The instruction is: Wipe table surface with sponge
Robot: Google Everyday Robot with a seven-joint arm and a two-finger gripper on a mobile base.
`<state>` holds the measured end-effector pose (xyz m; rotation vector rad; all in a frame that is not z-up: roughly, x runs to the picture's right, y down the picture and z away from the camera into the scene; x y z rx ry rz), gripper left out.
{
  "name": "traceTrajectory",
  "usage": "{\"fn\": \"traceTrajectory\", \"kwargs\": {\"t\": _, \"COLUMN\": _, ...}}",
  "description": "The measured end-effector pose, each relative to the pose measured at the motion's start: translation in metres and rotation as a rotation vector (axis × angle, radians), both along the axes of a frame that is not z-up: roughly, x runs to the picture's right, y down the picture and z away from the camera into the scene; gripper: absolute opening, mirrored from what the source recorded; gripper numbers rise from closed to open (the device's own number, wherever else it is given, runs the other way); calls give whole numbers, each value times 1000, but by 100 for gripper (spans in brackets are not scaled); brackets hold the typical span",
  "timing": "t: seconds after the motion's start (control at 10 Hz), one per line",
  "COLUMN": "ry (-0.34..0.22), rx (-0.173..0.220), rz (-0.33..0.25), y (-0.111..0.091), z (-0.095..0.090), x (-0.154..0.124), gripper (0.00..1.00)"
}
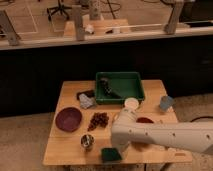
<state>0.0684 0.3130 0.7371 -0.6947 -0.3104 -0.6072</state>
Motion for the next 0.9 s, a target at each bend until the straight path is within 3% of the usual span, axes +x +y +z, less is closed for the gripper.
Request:
{"fn": "traceTrajectory", "kwargs": {"t": 0.4, "ry": 92, "rx": -9, "rz": 65, "y": -5, "z": 15, "x": 47, "gripper": 5}}
{"fn": "traceTrajectory", "kwargs": {"t": 0.7, "ry": 102, "rx": 11, "rz": 110, "y": -38, "z": 45, "x": 49, "gripper": 5}}
{"fn": "traceTrajectory", "kwargs": {"t": 0.9, "ry": 85, "rx": 34, "rz": 105, "y": -59, "z": 57, "x": 33, "gripper": 5}}
